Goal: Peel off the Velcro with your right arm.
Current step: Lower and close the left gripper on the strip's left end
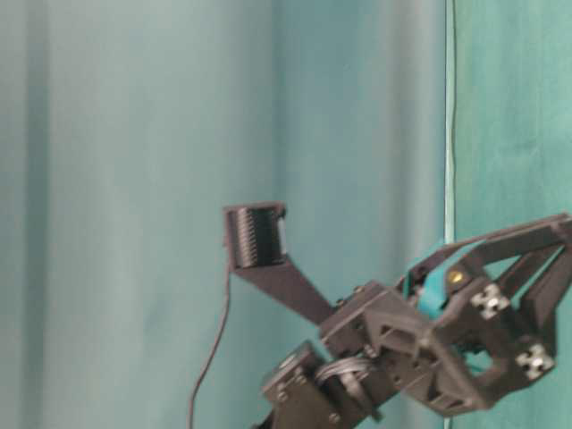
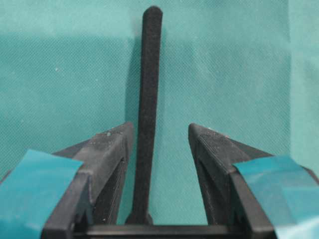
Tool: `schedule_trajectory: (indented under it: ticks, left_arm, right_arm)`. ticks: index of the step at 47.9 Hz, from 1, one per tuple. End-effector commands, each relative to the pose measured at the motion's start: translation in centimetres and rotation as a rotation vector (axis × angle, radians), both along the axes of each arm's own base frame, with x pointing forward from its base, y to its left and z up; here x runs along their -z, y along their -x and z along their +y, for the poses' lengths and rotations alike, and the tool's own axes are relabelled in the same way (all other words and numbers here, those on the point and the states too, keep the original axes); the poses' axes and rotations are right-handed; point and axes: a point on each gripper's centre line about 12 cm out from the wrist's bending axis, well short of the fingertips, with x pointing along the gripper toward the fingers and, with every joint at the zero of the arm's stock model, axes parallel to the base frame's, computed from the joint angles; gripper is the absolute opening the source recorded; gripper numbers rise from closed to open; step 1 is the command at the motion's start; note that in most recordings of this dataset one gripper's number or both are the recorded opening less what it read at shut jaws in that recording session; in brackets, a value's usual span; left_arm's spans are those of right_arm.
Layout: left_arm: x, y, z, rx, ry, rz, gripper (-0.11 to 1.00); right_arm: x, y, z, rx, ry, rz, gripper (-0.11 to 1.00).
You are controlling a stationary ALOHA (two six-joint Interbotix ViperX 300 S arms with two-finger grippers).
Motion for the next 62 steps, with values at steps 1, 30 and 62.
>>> schedule_trajectory:
  ticks: [1,30,62]
  left_arm:
    - [-1.0,-0.8,-0.1,0.002,-0.001,-0.041,0.47]
    - [2.2,-1.5,0.7,-0.016,-0.002,-0.032,0.47]
    - [1.4,-1.5,0.7,-0.016,-0.002,-0.057,0.1]
  right_arm:
    - [-0.5,-0.2,0.0,0.0,0.001,-0.018,0.54]
    - [-0.3,-0.1,0.0,-0.003,0.001,-0.014,0.54]
    - [-0.1,0.0,0.0,-0.003,0.001,-0.012,0.54]
